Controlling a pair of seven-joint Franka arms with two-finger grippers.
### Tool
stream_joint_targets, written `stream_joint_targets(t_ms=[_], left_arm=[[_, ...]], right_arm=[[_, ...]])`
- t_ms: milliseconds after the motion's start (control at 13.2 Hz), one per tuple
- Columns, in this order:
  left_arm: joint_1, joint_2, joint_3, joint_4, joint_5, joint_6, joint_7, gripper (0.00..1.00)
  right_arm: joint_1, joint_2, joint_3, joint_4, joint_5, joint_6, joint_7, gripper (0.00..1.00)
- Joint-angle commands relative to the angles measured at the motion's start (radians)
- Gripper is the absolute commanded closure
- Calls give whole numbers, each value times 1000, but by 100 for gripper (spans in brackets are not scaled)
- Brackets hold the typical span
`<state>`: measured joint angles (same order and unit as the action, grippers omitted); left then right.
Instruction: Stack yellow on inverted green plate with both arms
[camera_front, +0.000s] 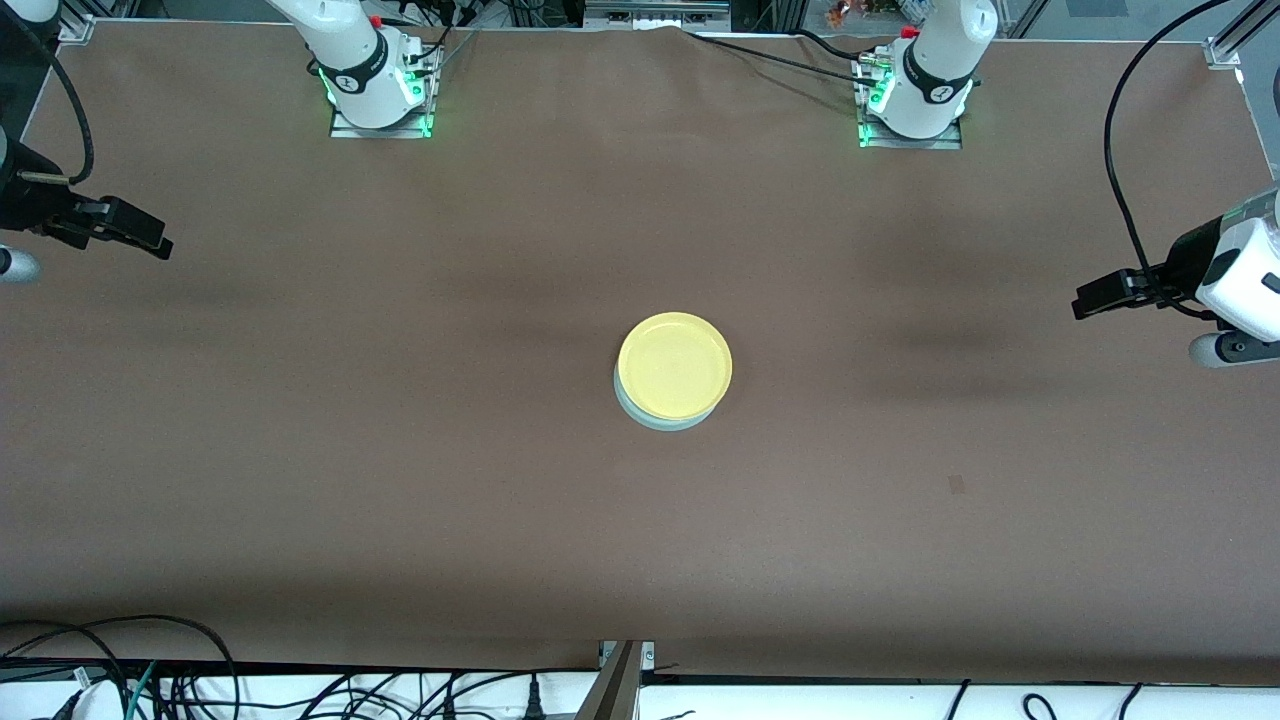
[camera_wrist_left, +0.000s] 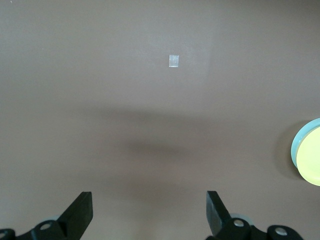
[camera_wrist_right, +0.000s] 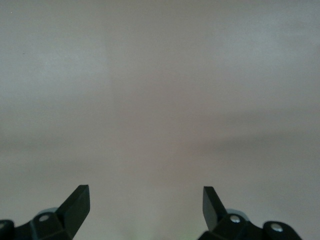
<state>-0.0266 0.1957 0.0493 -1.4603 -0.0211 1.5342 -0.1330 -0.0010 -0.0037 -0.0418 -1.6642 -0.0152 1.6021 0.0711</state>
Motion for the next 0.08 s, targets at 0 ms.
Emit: stream_joint_targets(t_ms=[0], left_arm=[[5, 11, -2, 28, -23, -9, 18, 0]], right_arm=[[-22, -27, 31, -28, -8, -1, -5, 0]])
